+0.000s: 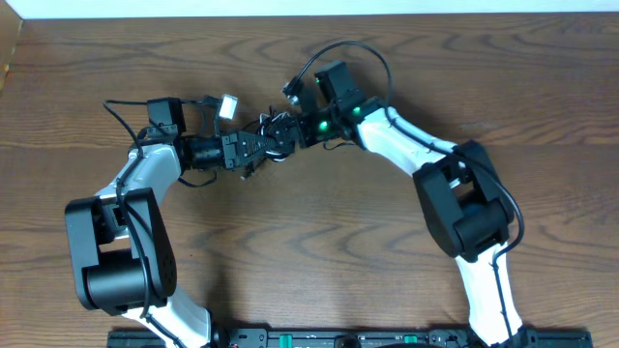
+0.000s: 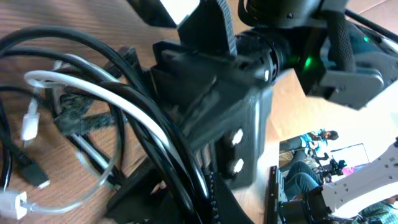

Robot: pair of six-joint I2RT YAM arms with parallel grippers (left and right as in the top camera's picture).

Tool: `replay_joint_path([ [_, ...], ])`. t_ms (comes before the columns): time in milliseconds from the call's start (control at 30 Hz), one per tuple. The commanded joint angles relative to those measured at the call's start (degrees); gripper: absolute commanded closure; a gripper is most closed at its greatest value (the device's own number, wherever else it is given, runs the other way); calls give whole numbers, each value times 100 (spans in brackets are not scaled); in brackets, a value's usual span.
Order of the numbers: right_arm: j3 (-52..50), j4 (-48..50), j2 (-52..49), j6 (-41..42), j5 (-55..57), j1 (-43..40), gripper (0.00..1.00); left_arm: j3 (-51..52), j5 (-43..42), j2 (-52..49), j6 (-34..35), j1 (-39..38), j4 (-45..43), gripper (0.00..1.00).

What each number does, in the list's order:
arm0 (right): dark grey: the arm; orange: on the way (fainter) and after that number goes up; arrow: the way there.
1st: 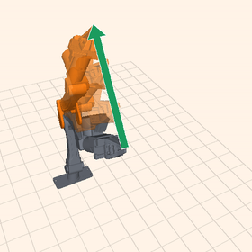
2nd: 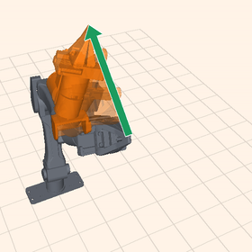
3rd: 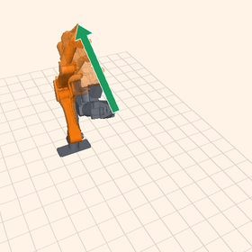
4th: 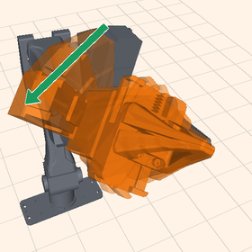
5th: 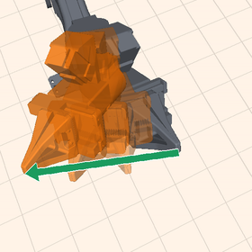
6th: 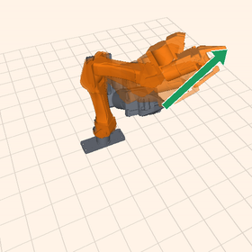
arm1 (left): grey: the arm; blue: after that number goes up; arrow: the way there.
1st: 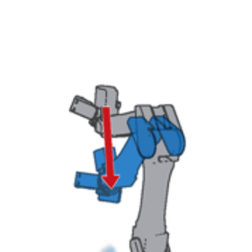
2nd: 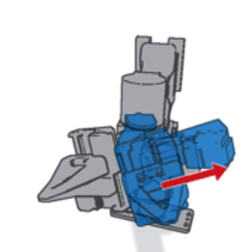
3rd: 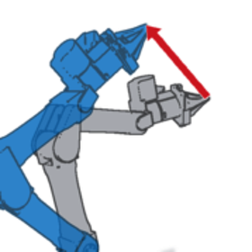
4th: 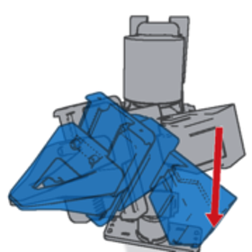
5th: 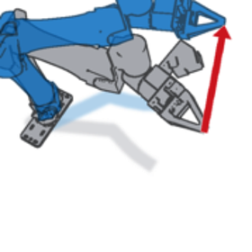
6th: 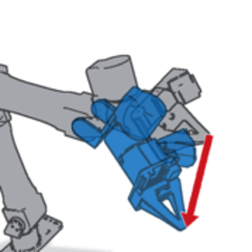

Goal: Untangle cables
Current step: 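Open the right gripper and pull it back up-right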

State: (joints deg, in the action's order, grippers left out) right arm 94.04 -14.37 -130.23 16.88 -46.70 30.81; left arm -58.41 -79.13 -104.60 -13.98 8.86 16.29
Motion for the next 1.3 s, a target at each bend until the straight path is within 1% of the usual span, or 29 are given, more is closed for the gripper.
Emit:
replay_joint_path([
  [0,-24,-334,90,-155,177,-446,3,-17,-669,201,-142,33,33,93],
  [33,-24,-503,90,-195,181,-514,3,-17,-669,201,-142,35,33,93],
  [167,-24,-1082,168,-437,173,-782,9,-17,-487,203,-142,35,33,93],
  [333,-24,-1456,396,-621,264,-1056,14,-17,-507,203,-140,33,35,93],
  [400,-24,-1534,435,-828,334,-1084,15,-17,-761,203,-142,33,31,93],
  [467,-24,-1644,468,-866,614,-1099,15,-17,-1064,203,-142,35,-22,93],
  [567,-24,-1801,623,-935,1029,-1137,15,-22,-1102,216,-116,61,-35,92],
  [633,-24,-1794,765,-953,890,-1178,17,-22,-1102,216,-116,72,-35,93],
  [667,-24,-1762,857,-994,671,-1204,22,-22,-1099,216,-116,72,-37,93],
  [700,-24,-1722,925,-1019,455,-1215,30,-22,-1099,216,-118,72,-55,93],
  [733,-24,-1652,990,-1012,232,-1224,46,-22,-1099,216,-118,72,-87,93],
  [767,-24,-1558,1029,-988,55,-1224,74,-22,-1099,216,-118,70,-129,93],
  [800,-24,-1469,1047,-815,-37,-1207,98,-22,-1099,216,-118,70,-195,93],
  [867,-24,-1405,1043,-450,-37,-1139,99,-20,-1099,216,-118,70,-249,93],
  [1000,-37,-1414,1008,-431,-39,-938,99,-20,-1099,216,-118,70,-249,93],
  [1067,-37,-1410,997,-284,15,-796,99,-20,-1099,216,-118,70,-249,93],
  [1267,-39,-1322,990,352,850,-396,99,-20,-1099,216,-118,70,-251,93],
])
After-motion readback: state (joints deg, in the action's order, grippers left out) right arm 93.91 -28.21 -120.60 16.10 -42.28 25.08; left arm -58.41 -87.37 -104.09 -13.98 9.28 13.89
